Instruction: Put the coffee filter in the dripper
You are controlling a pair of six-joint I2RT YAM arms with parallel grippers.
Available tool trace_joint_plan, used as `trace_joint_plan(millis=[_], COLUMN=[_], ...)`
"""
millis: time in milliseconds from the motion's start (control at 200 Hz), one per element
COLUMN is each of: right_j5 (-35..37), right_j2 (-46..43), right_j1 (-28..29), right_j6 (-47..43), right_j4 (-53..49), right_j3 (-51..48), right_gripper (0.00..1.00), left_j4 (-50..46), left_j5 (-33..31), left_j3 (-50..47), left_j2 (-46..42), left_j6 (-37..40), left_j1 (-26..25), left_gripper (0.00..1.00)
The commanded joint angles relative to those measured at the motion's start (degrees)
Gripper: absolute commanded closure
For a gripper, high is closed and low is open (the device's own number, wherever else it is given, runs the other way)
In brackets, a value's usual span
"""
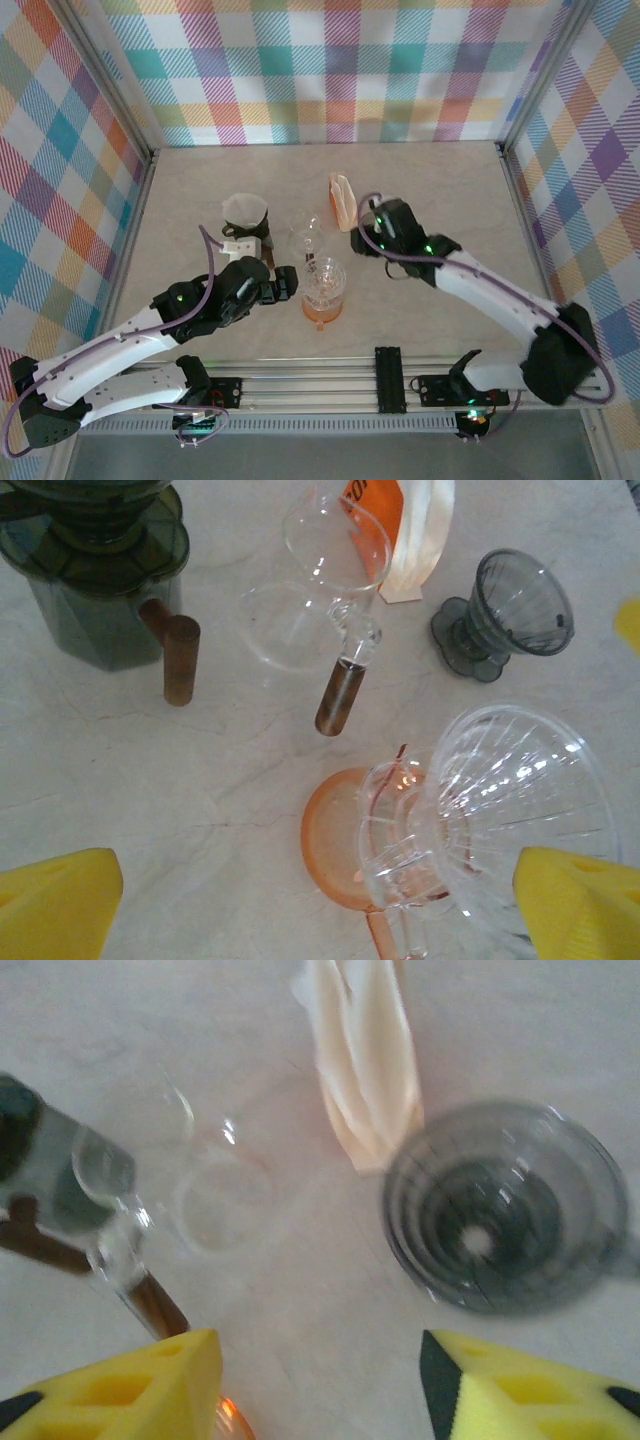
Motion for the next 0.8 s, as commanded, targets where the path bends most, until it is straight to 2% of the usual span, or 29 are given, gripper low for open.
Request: trace_joint_plan(millis=[0, 180, 460, 795], right_j5=[-4.08, -1.96, 0.54, 4.0], right_j2=[8.32, 22.37, 37.85, 47.13], right_j1=[-0.99, -1.86, -2.81, -3.52], right_j6=[-6.89, -10.02, -11.91, -11.98], right_j4=[-1.09, -6.09, -13.97, -19.27], right_j3=[8.54, 24.64, 43.17, 53.61], right_gripper=[0.48, 0.56, 0.64, 0.67], left_j4=[0.0, 0.11, -1.25, -1.52], left_j5=[-0.26, -0.49, -2.14, -3.74], left_j3=[-1.96, -4.48, -5.57, -6.56], left_j2=[-1.49, -3.66, -5.39, -6.18], left_j6=[0.54, -0.08, 0.42, 1.42], left_j1=[-0.68, -0.68, -0.68, -0.68], left_gripper=[0.0, 0.0, 0.0, 0.0])
